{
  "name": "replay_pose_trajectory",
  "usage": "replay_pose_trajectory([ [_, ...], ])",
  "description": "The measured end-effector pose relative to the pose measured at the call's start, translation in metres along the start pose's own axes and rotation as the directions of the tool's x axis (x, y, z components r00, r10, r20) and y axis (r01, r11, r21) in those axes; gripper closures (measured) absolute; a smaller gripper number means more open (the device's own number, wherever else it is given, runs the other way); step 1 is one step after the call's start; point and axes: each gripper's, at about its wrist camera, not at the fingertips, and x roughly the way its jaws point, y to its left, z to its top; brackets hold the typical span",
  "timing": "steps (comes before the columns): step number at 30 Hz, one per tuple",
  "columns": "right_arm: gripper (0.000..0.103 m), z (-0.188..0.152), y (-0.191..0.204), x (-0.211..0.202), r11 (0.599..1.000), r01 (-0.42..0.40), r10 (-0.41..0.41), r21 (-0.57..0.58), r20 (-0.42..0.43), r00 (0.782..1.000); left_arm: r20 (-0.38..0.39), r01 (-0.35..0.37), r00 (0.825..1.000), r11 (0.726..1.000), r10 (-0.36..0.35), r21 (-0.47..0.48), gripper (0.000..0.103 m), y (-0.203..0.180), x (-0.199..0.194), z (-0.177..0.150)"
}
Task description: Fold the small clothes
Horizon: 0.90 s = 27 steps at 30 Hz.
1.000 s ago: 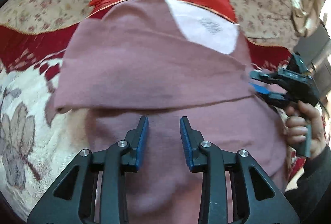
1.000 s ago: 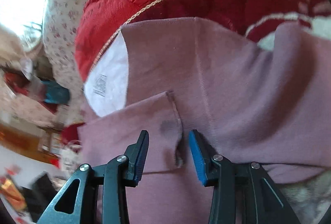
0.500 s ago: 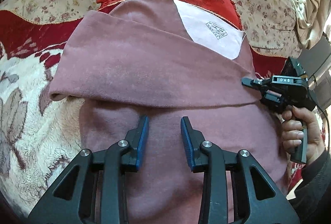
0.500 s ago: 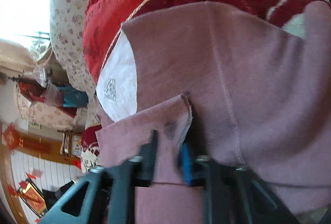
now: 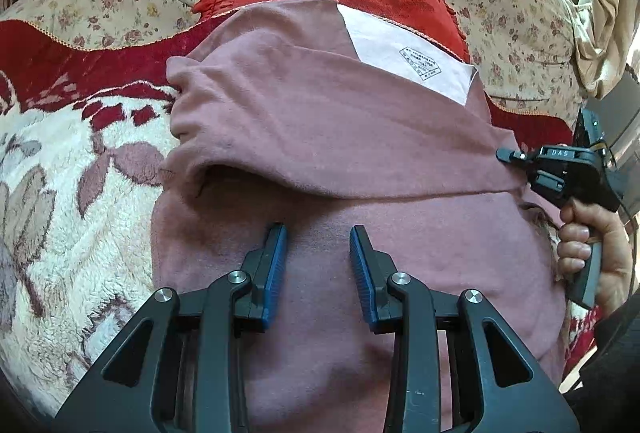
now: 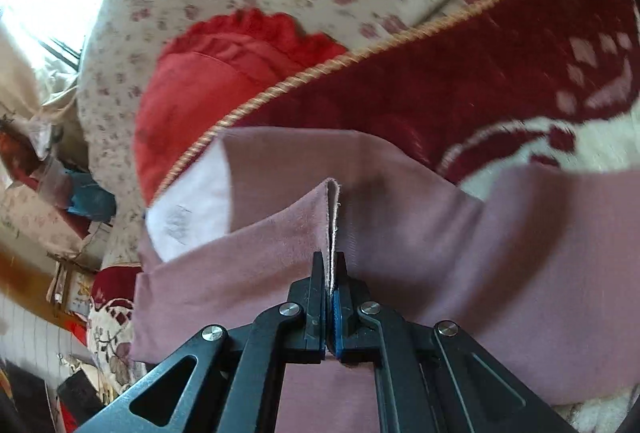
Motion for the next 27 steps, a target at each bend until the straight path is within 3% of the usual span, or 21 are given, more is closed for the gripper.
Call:
replay_pose_trajectory([
  [3,0.101,0.002,-0.002,-0.004,1.000,0.023,-0.024,0.019,0.019,1.000,0.017,0.024,1.000,0.999,-0.023,-0.031,0.072,0.004,-0.007,0.001],
  [5,0.101,0.001,-0.007,-0.002,0.999,0.030,-0.030,0.039,0.003,1.000,0.072,0.035,0.997,0.998,-0.032,-0.047,0.072,0.006,-0.019,0.004],
  [9,0.101,-0.005,-0.014,0.006,0.996,0.081,-0.081,0.022,-0.015,0.997,0.219,0.002,0.976,0.999,0.009,-0.051,0.071,0.009,-0.047,0.016],
  [11,0.101,-0.005,-0.017,0.003,0.993,0.110,-0.110,0.034,0.003,0.994,0.254,-0.036,0.966,0.998,0.049,-0.054,0.071,0.012,-0.052,0.029],
  [15,0.101,-0.001,-0.015,-0.018,0.976,0.215,-0.216,0.020,0.077,0.973,0.188,-0.072,0.979,0.995,0.084,-0.070,0.071,0.020,-0.034,0.067],
  [18,0.101,-0.001,0.001,-0.038,0.981,0.183,-0.175,-0.058,0.122,0.977,0.085,-0.094,0.992,0.995,0.096,-0.027,0.071,0.022,-0.001,0.087],
  [21,0.101,-0.017,0.037,-0.029,0.960,0.085,-0.083,-0.266,0.019,0.996,-0.006,-0.165,0.986,0.986,0.165,0.027,0.071,0.023,0.031,0.081],
  [23,0.101,-0.026,0.046,-0.013,0.930,0.123,-0.137,-0.347,-0.017,0.990,-0.021,-0.148,0.989,0.989,0.147,-0.031,0.070,0.034,0.039,0.073],
  [25,0.101,-0.030,0.032,0.008,0.910,0.217,-0.260,-0.352,-0.078,0.963,-0.016,-0.140,0.990,0.988,0.139,-0.059,0.066,0.036,0.038,0.071],
  [27,0.103,-0.027,0.021,0.006,0.932,0.206,-0.238,-0.297,-0.074,0.969,-0.018,-0.137,0.990,0.990,0.136,-0.040,0.064,0.034,0.038,0.070],
])
